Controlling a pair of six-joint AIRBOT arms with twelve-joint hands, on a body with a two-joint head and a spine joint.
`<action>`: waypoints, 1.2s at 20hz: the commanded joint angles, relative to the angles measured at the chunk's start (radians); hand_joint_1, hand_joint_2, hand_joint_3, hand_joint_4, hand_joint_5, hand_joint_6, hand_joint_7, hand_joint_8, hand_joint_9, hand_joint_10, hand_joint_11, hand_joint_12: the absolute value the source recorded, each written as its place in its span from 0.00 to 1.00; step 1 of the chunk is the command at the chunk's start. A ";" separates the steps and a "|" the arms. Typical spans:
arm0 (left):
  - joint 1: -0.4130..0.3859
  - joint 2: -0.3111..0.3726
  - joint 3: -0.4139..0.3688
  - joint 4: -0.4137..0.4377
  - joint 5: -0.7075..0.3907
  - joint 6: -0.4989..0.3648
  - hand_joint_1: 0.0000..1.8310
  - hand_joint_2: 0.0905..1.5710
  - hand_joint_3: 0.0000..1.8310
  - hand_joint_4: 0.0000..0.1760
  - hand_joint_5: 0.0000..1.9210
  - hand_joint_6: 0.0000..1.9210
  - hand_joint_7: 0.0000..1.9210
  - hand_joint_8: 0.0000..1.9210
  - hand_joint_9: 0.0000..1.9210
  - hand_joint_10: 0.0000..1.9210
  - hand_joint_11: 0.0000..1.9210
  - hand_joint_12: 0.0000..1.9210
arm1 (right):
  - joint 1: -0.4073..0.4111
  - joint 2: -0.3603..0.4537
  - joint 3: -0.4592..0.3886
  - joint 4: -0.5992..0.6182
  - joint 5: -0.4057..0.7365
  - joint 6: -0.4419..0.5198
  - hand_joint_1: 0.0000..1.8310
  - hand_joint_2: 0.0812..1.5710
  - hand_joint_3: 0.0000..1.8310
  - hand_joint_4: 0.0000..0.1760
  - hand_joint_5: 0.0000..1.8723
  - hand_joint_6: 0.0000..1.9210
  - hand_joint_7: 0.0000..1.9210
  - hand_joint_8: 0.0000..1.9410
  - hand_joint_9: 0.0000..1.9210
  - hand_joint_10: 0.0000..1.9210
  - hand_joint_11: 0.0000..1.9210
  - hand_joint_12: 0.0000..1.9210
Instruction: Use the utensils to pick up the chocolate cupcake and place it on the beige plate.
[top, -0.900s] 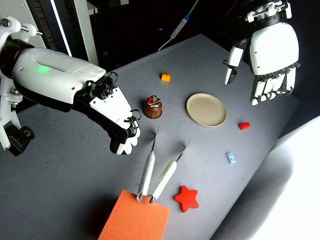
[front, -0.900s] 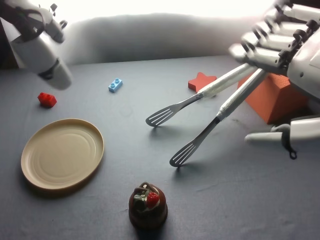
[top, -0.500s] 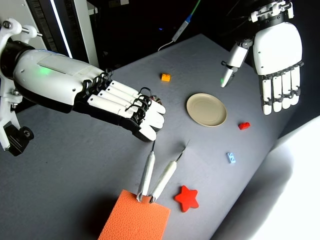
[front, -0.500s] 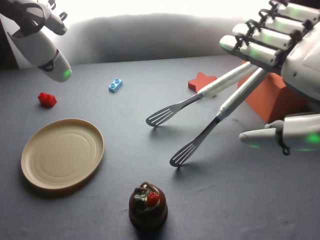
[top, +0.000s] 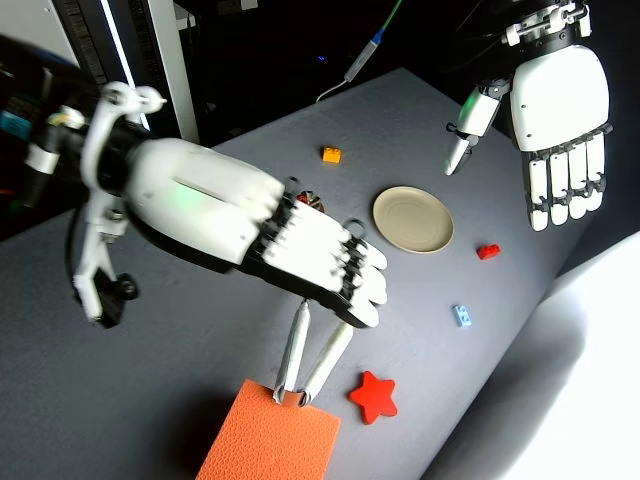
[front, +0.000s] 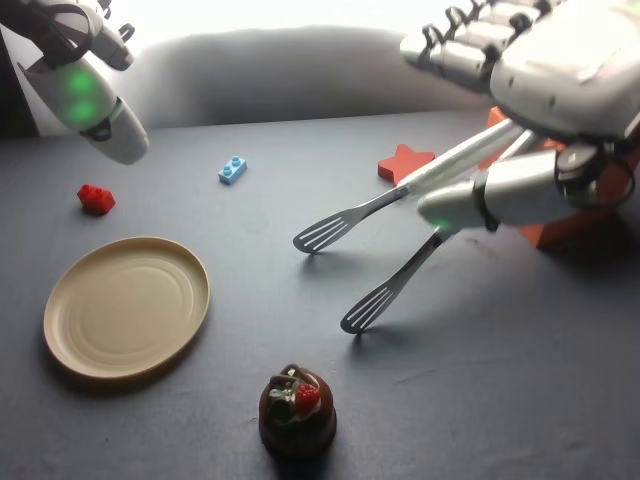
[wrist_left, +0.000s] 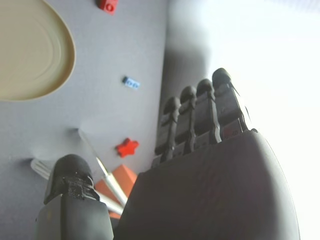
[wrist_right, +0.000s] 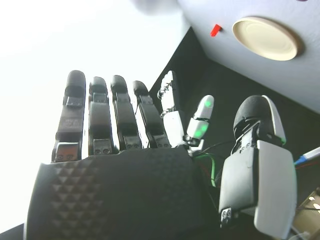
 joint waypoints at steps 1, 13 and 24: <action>-0.012 0.006 0.008 0.055 -0.060 0.004 0.06 0.65 0.00 0.00 0.06 0.00 0.05 0.00 0.04 0.00 0.03 0.03 | 0.031 -0.002 0.006 -0.013 0.035 -0.020 0.09 0.58 0.00 0.00 0.00 0.00 0.01 0.00 0.01 0.00 0.00 0.07; -0.009 0.020 -0.026 0.120 -0.058 0.013 0.09 0.64 0.00 0.00 0.08 0.00 0.05 0.00 0.03 0.00 0.00 0.08 | 0.092 -0.123 0.217 -0.280 -0.193 0.292 0.26 0.60 0.01 0.00 0.00 0.00 0.00 0.00 0.00 0.00 0.00 0.00; 0.007 0.026 -0.055 0.120 -0.003 0.033 0.10 0.63 0.00 0.00 0.10 0.00 0.07 0.00 0.05 0.00 0.00 0.13 | 0.117 -0.130 0.213 0.371 -0.169 -0.370 0.28 0.60 0.00 0.00 0.00 0.00 0.00 0.00 0.00 0.00 0.00 0.00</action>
